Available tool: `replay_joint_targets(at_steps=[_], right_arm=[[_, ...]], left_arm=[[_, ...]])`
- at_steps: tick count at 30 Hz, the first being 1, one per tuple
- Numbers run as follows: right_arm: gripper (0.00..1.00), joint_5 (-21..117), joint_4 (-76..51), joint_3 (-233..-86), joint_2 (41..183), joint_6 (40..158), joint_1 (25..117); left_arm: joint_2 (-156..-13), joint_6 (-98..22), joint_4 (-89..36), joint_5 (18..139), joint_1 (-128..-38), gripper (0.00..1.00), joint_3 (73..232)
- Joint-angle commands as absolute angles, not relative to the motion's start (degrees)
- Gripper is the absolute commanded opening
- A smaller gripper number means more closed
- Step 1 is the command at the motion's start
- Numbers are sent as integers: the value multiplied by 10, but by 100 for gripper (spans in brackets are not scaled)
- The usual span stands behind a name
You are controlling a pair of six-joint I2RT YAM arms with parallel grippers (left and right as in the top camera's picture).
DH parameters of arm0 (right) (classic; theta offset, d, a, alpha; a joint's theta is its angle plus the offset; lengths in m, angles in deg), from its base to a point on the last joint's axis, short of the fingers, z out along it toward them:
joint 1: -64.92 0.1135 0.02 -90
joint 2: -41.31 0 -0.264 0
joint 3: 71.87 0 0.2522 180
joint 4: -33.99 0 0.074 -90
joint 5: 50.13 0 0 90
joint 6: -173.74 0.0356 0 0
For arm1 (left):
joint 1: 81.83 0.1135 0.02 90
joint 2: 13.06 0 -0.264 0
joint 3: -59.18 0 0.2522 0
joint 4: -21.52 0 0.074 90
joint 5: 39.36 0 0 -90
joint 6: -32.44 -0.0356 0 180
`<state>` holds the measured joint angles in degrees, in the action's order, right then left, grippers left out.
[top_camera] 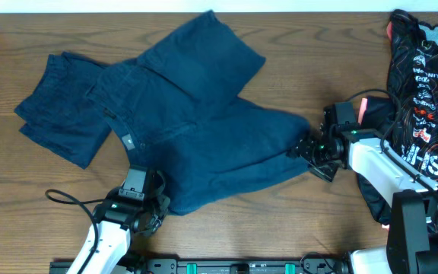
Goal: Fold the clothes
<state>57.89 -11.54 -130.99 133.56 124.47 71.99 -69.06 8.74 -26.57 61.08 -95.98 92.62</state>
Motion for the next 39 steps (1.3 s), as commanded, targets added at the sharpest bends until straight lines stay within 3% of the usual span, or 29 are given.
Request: replay_joint_targets(at_steps=[1, 2, 4, 5, 10, 17, 27, 32, 39], right_arm=[[61, 542, -86, -1278, 1343, 1290, 729], [49, 535, -77, -1273, 1343, 1291, 729], [8, 532, -72, -1269, 1343, 1291, 729], [1, 532, -73, -1269, 1343, 1291, 729], [1, 538, -104, -1282, 1323, 1251, 723], [1, 520, -280, -1389, 1203, 1155, 641], [1, 456, -461, -1528, 1066, 1059, 545], [1, 419, -455, -1591, 1059, 1031, 537], [1, 483, -332, -1624, 1107, 961, 569]], left_arm=[[-670, 54, -290, 620, -960, 6, 942], [-662, 52, -295, 620, -960, 6, 944], [-649, 45, -303, 620, -960, 6, 947], [-642, 40, -310, 620, -960, 6, 950], [-625, -11, -354, 620, -961, 6, 982], [-623, -101, -471, 623, -965, 6, 1087], [-620, -78, -552, 711, -1116, 6, 1197], [-608, -60, -534, 642, -1171, 6, 1221], [-613, -61, -441, 468, -1141, 6, 1228]])
